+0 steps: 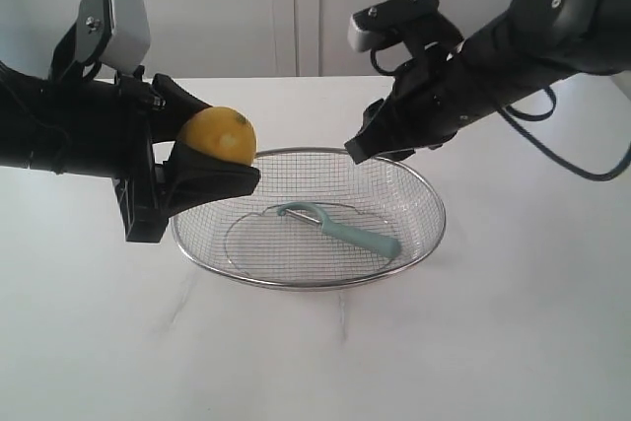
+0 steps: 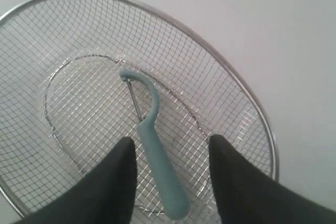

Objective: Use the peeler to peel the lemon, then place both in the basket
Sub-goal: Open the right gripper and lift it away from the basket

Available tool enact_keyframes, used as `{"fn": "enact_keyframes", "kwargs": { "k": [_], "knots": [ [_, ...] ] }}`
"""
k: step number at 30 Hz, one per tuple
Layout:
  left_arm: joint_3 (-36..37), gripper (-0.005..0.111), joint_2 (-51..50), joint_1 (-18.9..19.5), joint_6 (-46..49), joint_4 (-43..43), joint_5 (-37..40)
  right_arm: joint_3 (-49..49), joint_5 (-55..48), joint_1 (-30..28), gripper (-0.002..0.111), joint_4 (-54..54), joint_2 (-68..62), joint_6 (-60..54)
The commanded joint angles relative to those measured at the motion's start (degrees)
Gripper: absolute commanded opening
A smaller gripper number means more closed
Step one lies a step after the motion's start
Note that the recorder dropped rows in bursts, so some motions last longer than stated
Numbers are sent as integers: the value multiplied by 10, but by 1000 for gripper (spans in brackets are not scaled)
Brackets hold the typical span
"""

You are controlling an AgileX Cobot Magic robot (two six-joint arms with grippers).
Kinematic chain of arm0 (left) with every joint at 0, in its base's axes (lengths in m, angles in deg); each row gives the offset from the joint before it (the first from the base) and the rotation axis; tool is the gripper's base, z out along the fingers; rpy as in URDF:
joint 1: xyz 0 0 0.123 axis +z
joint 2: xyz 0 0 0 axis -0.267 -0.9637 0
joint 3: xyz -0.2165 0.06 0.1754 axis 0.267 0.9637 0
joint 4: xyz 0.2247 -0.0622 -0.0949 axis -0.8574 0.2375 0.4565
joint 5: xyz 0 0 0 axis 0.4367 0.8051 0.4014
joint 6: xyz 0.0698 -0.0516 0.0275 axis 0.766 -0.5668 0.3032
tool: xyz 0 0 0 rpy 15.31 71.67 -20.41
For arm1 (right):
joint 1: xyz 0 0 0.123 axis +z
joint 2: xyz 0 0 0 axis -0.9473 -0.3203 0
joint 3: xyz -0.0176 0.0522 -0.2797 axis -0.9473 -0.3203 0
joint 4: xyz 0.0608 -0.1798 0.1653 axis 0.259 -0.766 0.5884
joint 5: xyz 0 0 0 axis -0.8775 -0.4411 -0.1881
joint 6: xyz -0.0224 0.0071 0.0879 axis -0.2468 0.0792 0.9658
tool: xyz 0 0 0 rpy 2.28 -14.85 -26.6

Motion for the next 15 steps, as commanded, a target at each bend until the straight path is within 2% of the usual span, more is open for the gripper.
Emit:
{"fn": "enact_keyframes", "kwargs": {
  "k": [1, 4, 7, 11, 15],
  "knots": [
    [1, 0, 6, -1, -5, 11, 15, 2, -13, -1, 42, -14, 54, -2],
    [1, 0, 6, -1, -5, 11, 15, 2, -28, -1, 38, -19, 84, -2],
    [1, 0, 6, -1, -5, 11, 13, 2, -60, -1, 25, -31, 111, 3],
    [1, 0, 6, -1, -5, 11, 11, 2, -134, -1, 10, -60, 142, 58],
    [1, 0, 6, -1, -3, 11, -1, 1, -206, -1, 2, -62, 155, 91]
  ]
}}
